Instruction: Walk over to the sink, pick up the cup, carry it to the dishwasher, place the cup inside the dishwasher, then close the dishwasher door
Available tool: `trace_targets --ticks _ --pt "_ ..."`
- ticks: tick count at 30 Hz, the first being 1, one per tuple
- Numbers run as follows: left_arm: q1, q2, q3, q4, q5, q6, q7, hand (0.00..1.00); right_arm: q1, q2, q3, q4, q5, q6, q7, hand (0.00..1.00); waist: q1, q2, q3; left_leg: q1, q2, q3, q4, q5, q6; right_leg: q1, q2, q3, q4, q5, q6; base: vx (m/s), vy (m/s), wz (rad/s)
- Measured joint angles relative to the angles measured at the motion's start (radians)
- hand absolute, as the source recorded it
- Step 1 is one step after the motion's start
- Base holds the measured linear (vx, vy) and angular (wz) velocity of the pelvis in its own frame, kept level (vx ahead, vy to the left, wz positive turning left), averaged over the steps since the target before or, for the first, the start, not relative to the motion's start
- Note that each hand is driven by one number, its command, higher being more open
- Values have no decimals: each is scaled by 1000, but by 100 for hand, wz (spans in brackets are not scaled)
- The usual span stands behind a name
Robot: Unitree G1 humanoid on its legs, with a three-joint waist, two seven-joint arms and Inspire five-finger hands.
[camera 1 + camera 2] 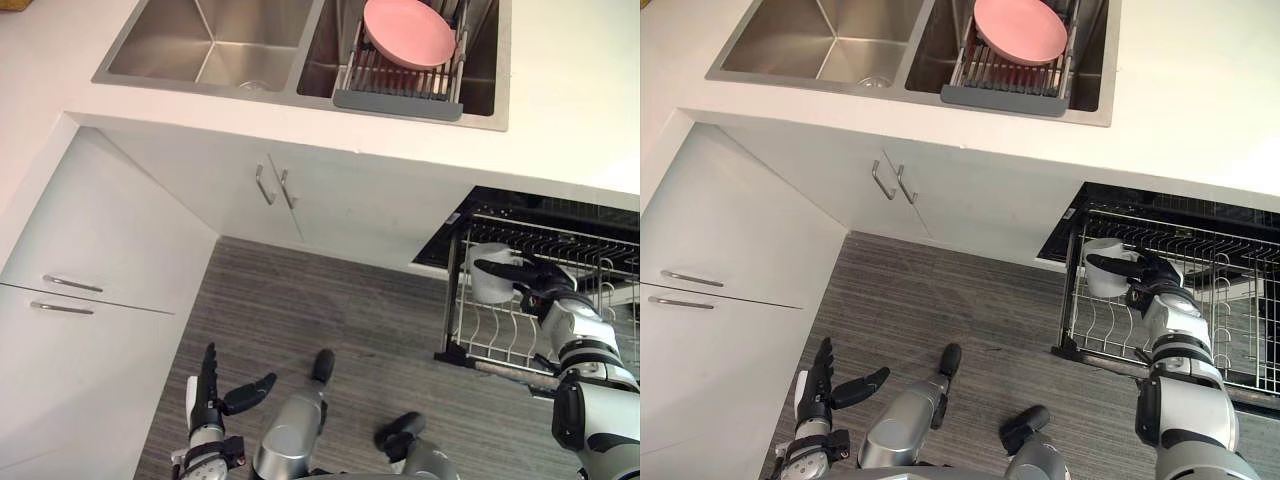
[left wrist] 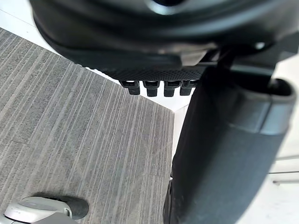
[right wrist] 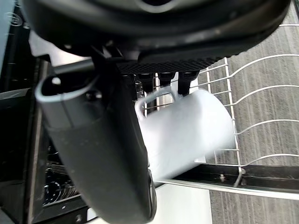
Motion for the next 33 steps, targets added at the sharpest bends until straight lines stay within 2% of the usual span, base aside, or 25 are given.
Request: trace_targets --ticks 5,10,13,16,17,19,22,23,25,27,29,31,32,33 --pt "0 2 -1 0 1 1 -10 100 -6 0 3 -1 11 -20 22 100 -1 -1 -6 4 13 19 -1 0 -2 -1 15 12 -19 6 -7 3 -50 -9" --pt "1 16 -29 0 16 1 -12 100 -15 0 49 -4 10 -90 119 100 -3 -5 -13 15 39 37 -4 2 -12 0 44 35 -41 17 -23 -46 -56 -16" --pt "2 14 -38 11 16 2 -11 100 -13 11 95 -21 41 -133 137 100 -22 -9 -28 29 47 37 -24 16 -25 7 57 39 -56 26 -31 -54 -48 -7" --pt "4 15 -37 12 17 6 -9 100 48 29 108 -175 128 -168 136 100 -36 -12 -32 39 53 30 -37 26 -26 13 70 38 -59 28 -33 -61 -52 1" --pt "10 15 -35 12 17 6 -6 100 102 41 106 -287 150 -177 129 100 -41 -12 -33 46 52 26 -35 26 -25 23 69 33 -56 25 -33 -47 -40 12" --pt "29 14 -23 12 17 5 -3 100 193 76 102 -459 200 -197 117 100 -54 -16 -40 46 45 15 -15 15 -22 27 53 25 -18 1 -30 -23 -18 18" --pt "55 -5 40 30 22 -14 -4 100 353 173 27 -672 208 -233 100 100 -83 -19 -46 26 14 6 68 -23 -12 53 -10 -18 89 -62 -18 -40 14 51" --pt "56 -14 66 52 22 -27 -6 100 407 201 -13 -726 207 -233 88 100 -100 -14 -51 23 34 71 81 -55 19 79 -23 -55 98 -70 -13 -51 25 87" --pt "67 -51 137 93 20 -37 -24 100 532 232 -97 -819 206 -233 60 100 -130 -2 -63 22 90 245 134 -69 17 132 -51 -124 107 -80 12 13 33 96" --pt "118 -99 201 107 25 -37 -27 100 590 287 -175 -901 206 -241 58 100 -137 -1 -79 22 63 248 150 -86 32 137 -88 -123 131 -85 29 61 159 27" --pt "178 -136 231 144 60 -41 -7 100 630 330 -235 -985 206 -291 71 100 -149 -6 -105 33 31 264 149 -106 48 137 -122 -106 132 -76 44 79 164 -9" --pt "212 -146 243 173 91 -41 11 100 633 375 -258 -1048 207 -341 78 100 -169 -21 -121 54 8 281 152 -130 60 145 -152 -82 149 -62 38 112 119 -12" --pt "213 -146 243 175 93 -41 15 100 635 386 -257 -1060 207 -349 78 100 -173 -25 -122 62 4 282 152 -134 63 145 -160 -68 165 -60 18 84 101 -1" --pt "208 -146 243 174 92 -41 20 100 638 404 -255 -1073 206 -358 75 100 -183 -34 -124 74 0 277 150 -138 68 138 -163 -21 195 -55 -39 63 73 15"
